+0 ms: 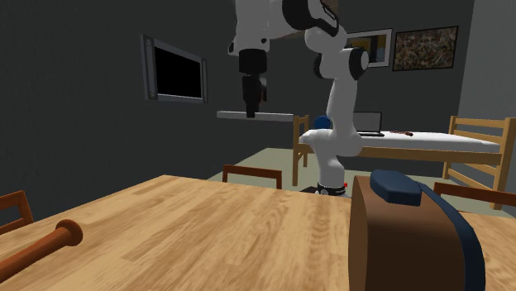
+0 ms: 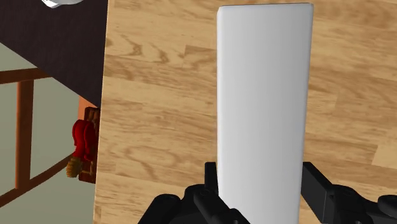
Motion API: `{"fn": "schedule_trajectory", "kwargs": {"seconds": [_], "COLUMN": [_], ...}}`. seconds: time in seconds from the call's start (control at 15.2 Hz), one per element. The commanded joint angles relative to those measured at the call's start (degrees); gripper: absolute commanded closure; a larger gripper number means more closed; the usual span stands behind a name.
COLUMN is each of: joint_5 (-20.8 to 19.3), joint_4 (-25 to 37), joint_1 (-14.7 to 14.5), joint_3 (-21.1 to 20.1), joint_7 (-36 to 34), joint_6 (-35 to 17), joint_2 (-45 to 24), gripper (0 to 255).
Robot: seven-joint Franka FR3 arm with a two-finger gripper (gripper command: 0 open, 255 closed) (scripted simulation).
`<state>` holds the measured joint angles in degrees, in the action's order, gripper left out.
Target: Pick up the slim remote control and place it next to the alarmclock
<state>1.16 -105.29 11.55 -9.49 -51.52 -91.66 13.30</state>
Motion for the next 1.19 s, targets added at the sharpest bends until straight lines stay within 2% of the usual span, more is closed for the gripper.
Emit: {"fn": "schedule_trajectory", "kwargs": {"seconds": [0.0,0.4,0.86,1.12], "joint_5": [0.70,3.15,6.19,6.48], "joint_4": [-2.37,-6.08,-7.46,-11.07], "joint_1": [-0.95,-4.02,-7.44,-7.61], "joint_3": [-1.26,-5.95,-11.99,-12.16], "joint_7": [-2.12,-9.30,-18.09,-17.92], "joint_6": [-0.08,0.45,1.19,-1.84], "joint_2": [2.35,6.87,9.61,10.22], "gripper": [255,255,255,255]}}
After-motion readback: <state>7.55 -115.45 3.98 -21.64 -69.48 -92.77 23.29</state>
